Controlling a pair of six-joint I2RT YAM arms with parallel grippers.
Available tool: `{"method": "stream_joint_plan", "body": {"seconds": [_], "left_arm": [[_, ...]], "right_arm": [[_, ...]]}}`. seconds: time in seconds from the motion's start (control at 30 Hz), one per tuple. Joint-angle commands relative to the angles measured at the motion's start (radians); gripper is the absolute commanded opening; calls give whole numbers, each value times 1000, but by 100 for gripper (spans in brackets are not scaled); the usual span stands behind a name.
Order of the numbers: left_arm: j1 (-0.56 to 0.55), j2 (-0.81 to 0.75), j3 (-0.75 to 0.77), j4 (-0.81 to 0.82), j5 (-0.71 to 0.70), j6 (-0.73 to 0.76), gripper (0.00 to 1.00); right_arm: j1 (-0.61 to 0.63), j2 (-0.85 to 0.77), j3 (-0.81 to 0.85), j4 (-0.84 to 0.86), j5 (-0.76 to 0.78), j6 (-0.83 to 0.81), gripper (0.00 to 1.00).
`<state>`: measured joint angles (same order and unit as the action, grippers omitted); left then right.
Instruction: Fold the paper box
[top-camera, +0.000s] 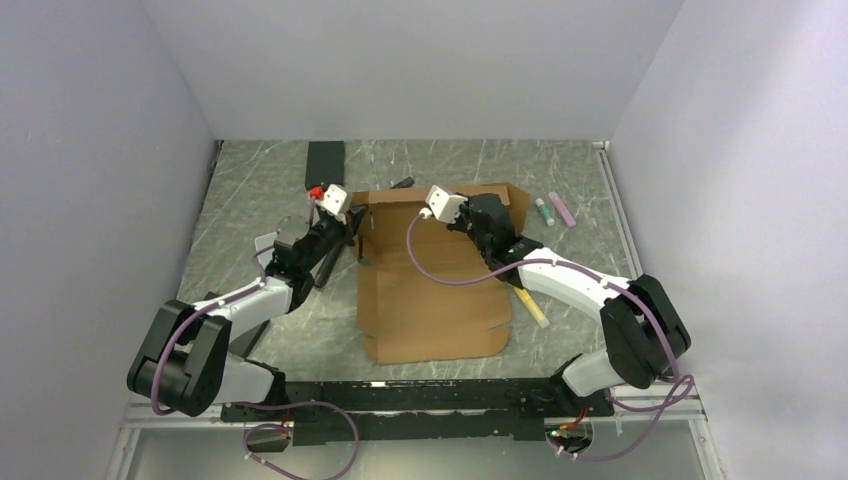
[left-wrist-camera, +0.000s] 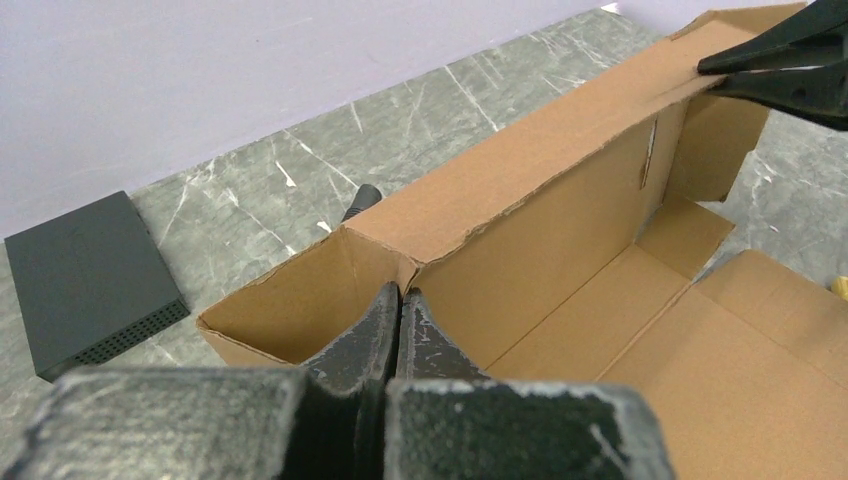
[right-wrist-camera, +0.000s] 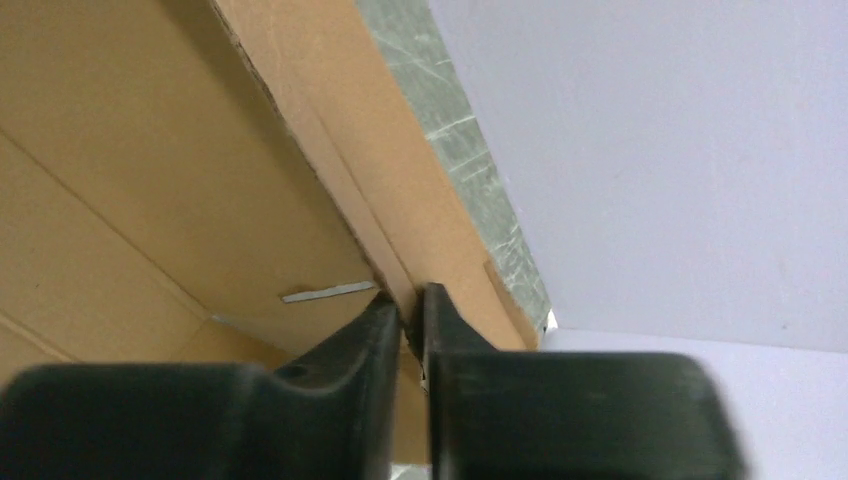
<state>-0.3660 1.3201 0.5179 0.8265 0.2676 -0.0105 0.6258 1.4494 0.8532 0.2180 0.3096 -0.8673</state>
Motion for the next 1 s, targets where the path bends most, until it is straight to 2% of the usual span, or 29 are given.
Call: {"method": "stream_joint_plan", "body": {"seconds": [0.0,0.13,0.17,0.27,0.3,0.37,0.5,0.57,0.67,0.8,0.9,0.97], "left_arm": [[1,2,39,3,10,17,0],[1,-12,60,-25,9,-37,0],[2,-18,65,-34,5,-50,5],[2,-62,63,-59,-33,-102,32],[2,-84,54,-65,-50,-117,45],[5,-152,20,-77,-97,-147,62],[25,-293,-65,-104,-206,-204,88],[46,-335,-108,-105,-262,-218,98],[110,-318,-138,-82,-314,-248,100],[188,-194,-105,-21,-206,-286,100],[220,-125,-127,139,-150,-272,100],[242,-105,-153,200,-125,-272,100]], "right_arm": [[-6,-6,-48,57,21,-39,2],[-7,-13,-68,136,61,-52,0],[-8,-15,-69,151,73,-48,0],[-8,-20,-87,224,127,-36,0],[-9,-19,-96,250,149,-34,0],[-13,-18,-119,307,179,-36,0],[-15,-17,-148,349,195,-45,0],[-14,-15,-156,350,188,-54,0],[-2,2,-159,370,203,-97,0],[37,39,-193,465,226,-222,0],[60,46,-230,552,200,-349,0],[62,43,-235,546,180,-395,0]]}}
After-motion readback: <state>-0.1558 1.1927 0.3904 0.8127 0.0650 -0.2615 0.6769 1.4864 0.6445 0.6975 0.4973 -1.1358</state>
